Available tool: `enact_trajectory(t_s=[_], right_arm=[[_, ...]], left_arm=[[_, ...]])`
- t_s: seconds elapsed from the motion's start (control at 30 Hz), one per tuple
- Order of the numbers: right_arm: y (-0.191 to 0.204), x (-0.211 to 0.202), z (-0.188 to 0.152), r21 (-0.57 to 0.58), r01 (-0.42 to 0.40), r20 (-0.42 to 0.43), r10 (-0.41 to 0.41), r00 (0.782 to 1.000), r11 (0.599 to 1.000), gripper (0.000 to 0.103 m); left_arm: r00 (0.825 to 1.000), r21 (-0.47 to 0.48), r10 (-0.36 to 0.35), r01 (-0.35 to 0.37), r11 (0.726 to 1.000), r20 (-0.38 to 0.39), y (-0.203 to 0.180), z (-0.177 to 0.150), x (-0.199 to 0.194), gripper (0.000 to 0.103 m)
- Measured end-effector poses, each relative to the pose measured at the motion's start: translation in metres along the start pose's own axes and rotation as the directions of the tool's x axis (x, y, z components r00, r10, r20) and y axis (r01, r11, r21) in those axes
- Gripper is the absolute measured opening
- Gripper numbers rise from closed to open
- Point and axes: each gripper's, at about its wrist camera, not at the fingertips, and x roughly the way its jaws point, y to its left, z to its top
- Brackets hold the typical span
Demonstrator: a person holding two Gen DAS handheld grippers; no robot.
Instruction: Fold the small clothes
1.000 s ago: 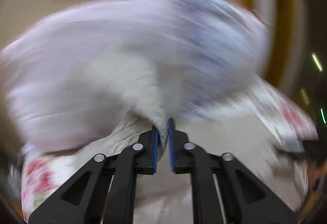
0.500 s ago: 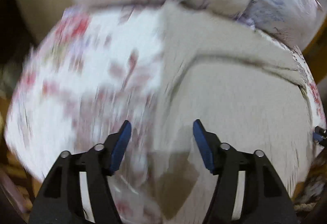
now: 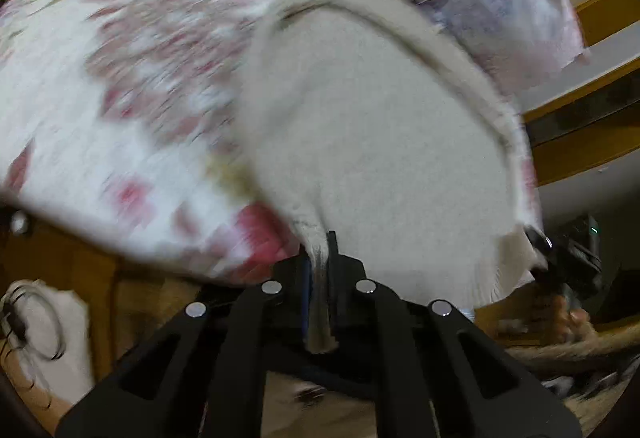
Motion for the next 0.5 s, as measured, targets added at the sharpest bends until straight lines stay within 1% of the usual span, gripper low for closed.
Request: enact_trajectory(t_s=[0.03, 0.07, 0.1, 0.13, 0.17, 0.2, 0.23, 0.27, 0.3, 0.33, 0.37, 0.4, 0.43, 0.5], right_arm=[[0.008, -0.002, 0.013, -0.018, -0.016, 0.032, 0.017, 0.999, 1.000, 0.008], [0.024, -0.003, 0.040, -0.055, -0.031, 0.087, 0.036, 0.996, 0.998, 0.008], [0.036, -0.003, 0.063, -0.083, -0.029, 0.137, 0.041, 0.990, 0.996, 0.008], [0.049, -0.003, 0.088, -0.105, -0.027, 0.192, 0.047, 0.980, 0.994, 0.008], [0.056, -0.001, 0.106, -0.116, -0.013, 0.234, 0.040, 0.971, 0.993, 0.008], [0.065, 0.003, 0.131, -0.119, 0.035, 0.291, 0.001, 0.957, 0.992, 0.009], [0.066, 0.006, 0.146, -0.109, 0.073, 0.320, -0.034, 0.947, 0.991, 0.012], [0.066, 0.018, 0.174, -0.078, 0.128, 0.338, -0.094, 0.936, 0.989, 0.029], [0.064, 0.028, 0.182, -0.056, 0.167, 0.341, -0.138, 0.930, 0.984, 0.042], [0.060, 0.032, 0.191, -0.018, 0.218, 0.347, -0.198, 0.917, 0.976, 0.063], [0.055, 0.034, 0.192, 0.033, 0.224, 0.354, -0.221, 0.909, 0.974, 0.064], [0.050, 0.034, 0.189, 0.050, 0.192, 0.354, -0.197, 0.914, 0.980, 0.064], [0.046, 0.033, 0.184, 0.056, 0.175, 0.352, -0.184, 0.918, 0.983, 0.068], [0.033, 0.028, 0.165, 0.055, 0.252, 0.347, -0.255, 0.902, 0.966, 0.068]], left_arm=[[0.999, 0.015, -0.025, 0.025, 1.000, 0.023, -0.004, 0.014, -0.001, 0.006], [0.996, 0.045, -0.056, 0.053, 0.998, 0.071, -0.012, 0.040, -0.006, 0.006], [0.990, 0.060, -0.074, 0.067, 0.996, 0.117, -0.016, 0.064, -0.010, 0.006], [0.982, 0.069, -0.094, 0.083, 0.994, 0.161, -0.020, 0.089, -0.014, 0.006], [0.966, 0.083, -0.111, 0.094, 0.992, 0.234, -0.025, 0.125, -0.018, 0.006], [0.953, 0.098, -0.103, 0.078, 0.992, 0.283, -0.031, 0.151, -0.018, 0.006], [0.942, 0.107, -0.085, 0.053, 0.993, 0.323, -0.034, 0.175, -0.017, 0.011], [0.936, 0.107, -0.060, 0.024, 0.994, 0.347, -0.035, 0.204, -0.012, 0.020], [0.938, 0.097, -0.031, -0.003, 0.995, 0.346, -0.035, 0.223, -0.004, 0.026], [0.942, 0.079, 0.007, -0.036, 0.996, 0.335, -0.032, 0.238, 0.003, 0.045], [0.946, 0.049, 0.064, -0.084, 0.995, 0.317, -0.023, 0.248, 0.009, 0.057], [0.951, 0.034, 0.082, -0.096, 0.995, 0.297, -0.014, 0.251, 0.012, 0.058], [0.957, 0.026, 0.068, -0.078, 0.997, 0.280, -0.006, 0.251, 0.015, 0.060], [0.971, -0.001, 0.044, -0.045, 0.999, 0.236, 0.020, 0.239, 0.023, 0.061]])
